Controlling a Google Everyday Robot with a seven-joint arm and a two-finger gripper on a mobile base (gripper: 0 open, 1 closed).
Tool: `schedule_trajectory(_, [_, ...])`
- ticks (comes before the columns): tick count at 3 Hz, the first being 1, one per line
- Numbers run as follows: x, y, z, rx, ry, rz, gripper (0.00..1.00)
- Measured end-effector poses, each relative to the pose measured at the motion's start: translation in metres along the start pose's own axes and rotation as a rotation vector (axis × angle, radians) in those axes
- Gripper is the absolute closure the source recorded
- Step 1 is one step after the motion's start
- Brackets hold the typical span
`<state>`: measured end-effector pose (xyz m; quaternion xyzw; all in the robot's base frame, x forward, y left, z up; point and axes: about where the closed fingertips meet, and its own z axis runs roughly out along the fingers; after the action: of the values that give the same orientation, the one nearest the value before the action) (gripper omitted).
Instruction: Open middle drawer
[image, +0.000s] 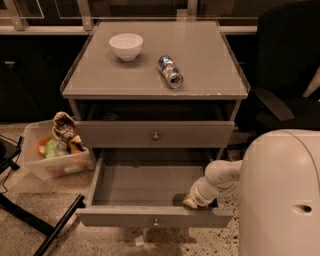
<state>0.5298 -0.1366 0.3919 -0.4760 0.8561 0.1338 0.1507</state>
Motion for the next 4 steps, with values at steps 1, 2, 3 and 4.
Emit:
schedule_trajectory(1, [0.002,0.004,0.001,-0.02,0.011,-0.008,0.37])
schedule_trajectory(2, [0.003,0.004,0.002,-0.029,0.016,-0.018,0.14])
schedule_trajectory(3, [0.001,-0.001,0.002,-0.029,0.016,-0.018,0.0])
schedule_trajectory(4, [0.001,-0.007,0.002,-0.029,0.016,-0.018,0.0])
